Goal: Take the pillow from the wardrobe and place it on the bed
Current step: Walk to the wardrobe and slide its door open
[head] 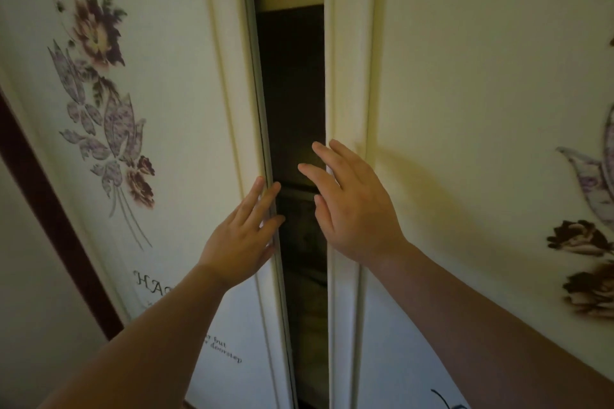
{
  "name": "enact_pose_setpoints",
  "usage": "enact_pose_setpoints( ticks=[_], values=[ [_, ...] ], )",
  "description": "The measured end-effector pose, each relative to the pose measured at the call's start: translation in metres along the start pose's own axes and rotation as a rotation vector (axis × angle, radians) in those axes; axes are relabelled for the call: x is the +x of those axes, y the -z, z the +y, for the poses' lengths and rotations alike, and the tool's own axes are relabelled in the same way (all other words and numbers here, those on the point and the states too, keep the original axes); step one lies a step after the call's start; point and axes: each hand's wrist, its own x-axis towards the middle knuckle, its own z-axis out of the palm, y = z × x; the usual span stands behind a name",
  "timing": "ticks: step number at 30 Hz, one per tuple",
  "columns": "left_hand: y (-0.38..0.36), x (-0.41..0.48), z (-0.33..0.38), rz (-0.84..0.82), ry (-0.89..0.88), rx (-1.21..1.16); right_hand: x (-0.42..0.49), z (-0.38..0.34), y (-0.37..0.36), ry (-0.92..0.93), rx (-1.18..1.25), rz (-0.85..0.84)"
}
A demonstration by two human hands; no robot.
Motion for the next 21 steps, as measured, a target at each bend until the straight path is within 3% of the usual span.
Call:
enact_pose_setpoints(
  ticks=[13,21],
  values=[
    [-0.026,-0.013,-0.053,0.018,-0.022,-0.106,0.007,-0.024,-0.023,-0.081,-0.143,-0.131],
    [-0.042,-0.021,-0.076,0.01,0.004,-0.071,0.007,-0.02,-0.031,-0.02,-0.141,-0.089]
  ],
)
